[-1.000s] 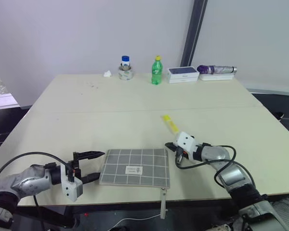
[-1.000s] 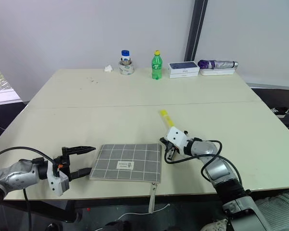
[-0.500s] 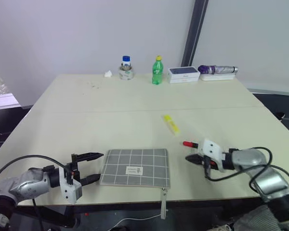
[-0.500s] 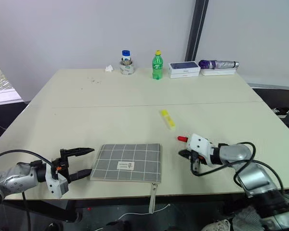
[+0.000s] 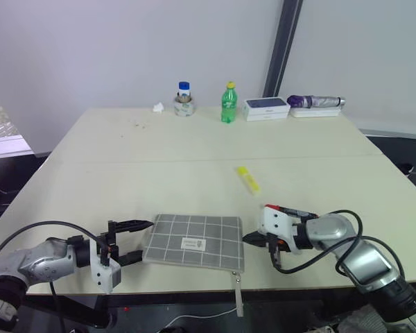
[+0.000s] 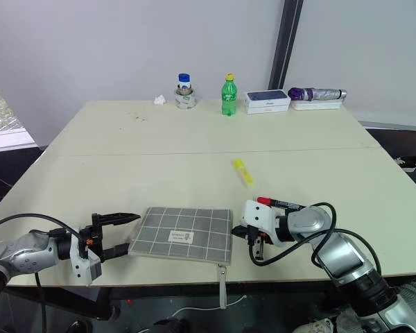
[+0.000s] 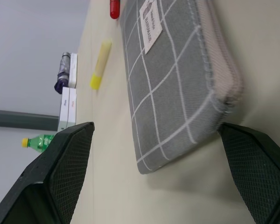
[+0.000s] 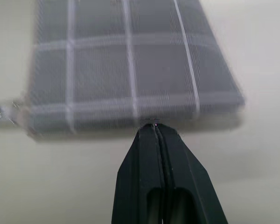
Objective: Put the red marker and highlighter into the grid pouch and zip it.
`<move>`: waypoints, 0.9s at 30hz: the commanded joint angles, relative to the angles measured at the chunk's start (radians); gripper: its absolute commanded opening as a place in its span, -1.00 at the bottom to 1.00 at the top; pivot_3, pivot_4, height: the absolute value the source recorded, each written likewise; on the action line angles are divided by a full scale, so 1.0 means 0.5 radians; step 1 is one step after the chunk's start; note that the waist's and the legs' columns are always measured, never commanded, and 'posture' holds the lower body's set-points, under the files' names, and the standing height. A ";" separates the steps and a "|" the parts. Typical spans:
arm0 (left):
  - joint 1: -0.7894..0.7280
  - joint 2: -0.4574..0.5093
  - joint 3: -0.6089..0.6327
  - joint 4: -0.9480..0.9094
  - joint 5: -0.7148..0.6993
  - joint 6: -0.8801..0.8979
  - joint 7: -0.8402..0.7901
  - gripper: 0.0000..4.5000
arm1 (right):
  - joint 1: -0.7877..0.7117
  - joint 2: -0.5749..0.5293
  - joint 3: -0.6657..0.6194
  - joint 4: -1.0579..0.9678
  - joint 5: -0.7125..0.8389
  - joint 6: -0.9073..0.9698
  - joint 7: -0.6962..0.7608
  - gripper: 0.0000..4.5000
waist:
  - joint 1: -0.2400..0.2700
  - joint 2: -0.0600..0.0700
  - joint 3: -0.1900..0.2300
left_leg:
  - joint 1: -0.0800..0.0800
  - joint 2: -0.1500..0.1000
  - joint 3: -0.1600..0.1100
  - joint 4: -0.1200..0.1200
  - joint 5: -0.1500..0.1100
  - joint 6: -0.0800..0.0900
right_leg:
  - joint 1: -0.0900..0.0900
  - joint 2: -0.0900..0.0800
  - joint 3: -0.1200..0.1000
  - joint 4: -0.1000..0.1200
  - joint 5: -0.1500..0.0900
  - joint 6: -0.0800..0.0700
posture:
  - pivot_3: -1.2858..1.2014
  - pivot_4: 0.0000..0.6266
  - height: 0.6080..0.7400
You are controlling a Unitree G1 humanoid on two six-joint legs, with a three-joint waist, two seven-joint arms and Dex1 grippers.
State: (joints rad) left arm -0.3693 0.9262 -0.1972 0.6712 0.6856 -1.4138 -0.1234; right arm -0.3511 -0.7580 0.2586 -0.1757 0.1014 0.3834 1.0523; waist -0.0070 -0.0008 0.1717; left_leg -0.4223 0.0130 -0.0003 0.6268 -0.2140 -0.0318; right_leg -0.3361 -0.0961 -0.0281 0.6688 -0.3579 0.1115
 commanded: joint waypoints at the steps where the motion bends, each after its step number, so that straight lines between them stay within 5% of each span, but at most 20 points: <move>1: 0.066 -0.015 -0.119 -0.004 0.129 -0.017 -0.033 1.00 | -0.058 -0.030 -0.079 0.026 0.016 -0.069 0.021 -0.99 | -0.001 0.000 0.000 | 0.000 0.000 0.000 0.000 0.000 0.000 | 0.000 0.000 0.000 0.000 0.000 0.000 | 0.03 -0.52 1.00; 20: 0.020 -0.056 -0.238 -0.073 0.066 -0.063 -0.107 1.00 | -0.278 0.264 0.100 0.282 -0.145 -0.218 -0.039 -0.99 | -0.003 0.001 -0.001 | 0.000 -0.001 0.001 0.000 0.000 0.000 | 0.000 0.000 -0.001 0.000 0.000 0.000 | 0.03 -0.52 1.00; 23: 0.021 -0.041 -0.288 -0.078 -0.015 -0.068 -0.152 0.61 | -0.283 0.297 0.087 0.297 -0.141 -0.205 -0.049 -1.00 | -0.009 0.001 -0.001 | 0.000 -0.002 0.001 0.000 0.000 0.000 | -0.001 0.000 0.000 0.000 0.000 0.000 | 0.03 -0.52 1.00; 27: 0.034 -0.025 -0.295 -0.120 -0.059 -0.074 -0.169 -0.37 | -0.279 0.305 0.078 0.309 -0.152 -0.217 -0.050 -1.00 | -0.007 0.001 -0.001 | -0.003 -0.001 0.000 0.000 0.000 0.000 | -0.003 0.000 0.000 0.000 0.000 0.000 | 0.03 -0.52 1.00</move>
State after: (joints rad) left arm -0.3747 0.9066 -0.3070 0.6148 0.6450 -1.4344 -0.1773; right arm -0.4730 -0.6087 0.3117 -0.0110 0.0209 0.2901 1.0284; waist -0.0105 -0.0005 0.1714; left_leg -0.4236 0.0128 -0.0005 0.6268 -0.2140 -0.0319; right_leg -0.3377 -0.0960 -0.0284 0.6690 -0.3579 0.1115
